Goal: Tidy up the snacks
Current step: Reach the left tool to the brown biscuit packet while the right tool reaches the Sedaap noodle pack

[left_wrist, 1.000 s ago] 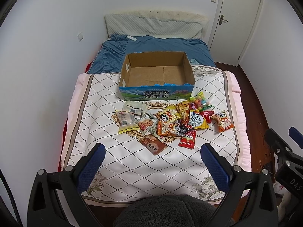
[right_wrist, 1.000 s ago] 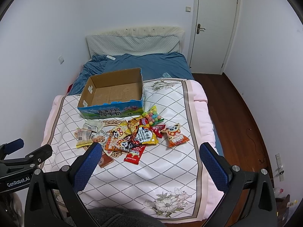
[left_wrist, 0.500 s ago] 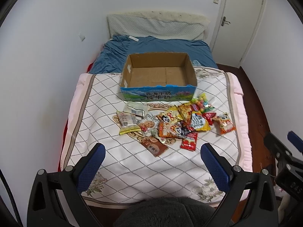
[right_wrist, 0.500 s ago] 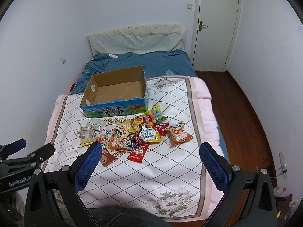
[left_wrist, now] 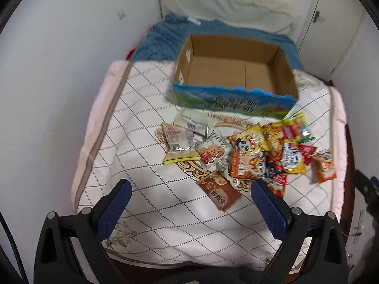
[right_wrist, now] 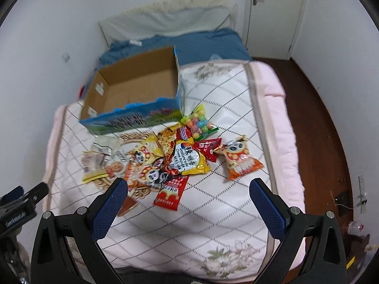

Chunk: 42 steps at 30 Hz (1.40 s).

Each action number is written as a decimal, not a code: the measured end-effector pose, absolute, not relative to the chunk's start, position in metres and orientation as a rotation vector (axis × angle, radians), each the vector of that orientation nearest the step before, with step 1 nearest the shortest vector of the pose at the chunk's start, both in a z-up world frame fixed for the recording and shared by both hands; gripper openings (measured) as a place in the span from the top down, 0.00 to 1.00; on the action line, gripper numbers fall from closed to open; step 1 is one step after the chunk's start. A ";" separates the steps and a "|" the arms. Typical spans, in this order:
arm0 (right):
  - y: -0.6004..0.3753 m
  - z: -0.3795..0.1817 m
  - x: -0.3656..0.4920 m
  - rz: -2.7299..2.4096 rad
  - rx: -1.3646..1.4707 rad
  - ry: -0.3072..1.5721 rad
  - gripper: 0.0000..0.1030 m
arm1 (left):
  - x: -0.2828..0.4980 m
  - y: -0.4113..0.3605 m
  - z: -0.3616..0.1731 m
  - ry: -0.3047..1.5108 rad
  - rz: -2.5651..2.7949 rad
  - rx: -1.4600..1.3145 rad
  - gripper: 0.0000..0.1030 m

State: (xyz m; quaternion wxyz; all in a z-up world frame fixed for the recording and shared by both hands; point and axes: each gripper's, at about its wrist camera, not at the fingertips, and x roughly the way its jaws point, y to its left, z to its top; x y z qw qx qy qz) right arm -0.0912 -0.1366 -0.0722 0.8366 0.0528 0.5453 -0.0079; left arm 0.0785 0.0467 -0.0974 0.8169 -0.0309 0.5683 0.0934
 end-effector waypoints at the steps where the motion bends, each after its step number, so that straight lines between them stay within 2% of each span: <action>1: -0.135 -0.087 -0.074 0.000 0.112 1.188 0.00 | 0.088 0.046 -0.111 1.238 0.194 -0.060 0.00; 9: -0.115 -0.216 0.038 0.044 0.044 1.457 0.00 | 0.149 0.041 -0.193 1.408 0.170 -0.125 0.00; 16: -0.087 -0.289 0.074 -0.022 -0.179 1.561 0.00 | 0.169 0.053 -0.240 1.495 0.210 -0.200 0.00; 24: -0.068 -0.306 0.078 0.007 -0.236 1.589 0.00 | 0.165 0.052 -0.259 1.553 0.197 -0.248 0.00; 28: -0.064 -0.303 0.065 0.075 -0.222 1.618 0.05 | 0.149 0.049 -0.261 1.570 0.182 -0.236 0.00; 32: -0.061 -0.308 0.060 0.072 -0.237 1.630 0.04 | 0.139 0.041 -0.270 1.630 0.156 -0.178 0.00; 38: -0.030 -0.338 0.051 0.062 -0.354 1.583 0.03 | 0.141 0.033 -0.293 1.696 0.182 -0.276 0.00; 42: -0.028 -0.333 0.029 0.106 -0.334 1.551 0.09 | 0.143 0.015 -0.310 1.720 0.215 -0.232 0.00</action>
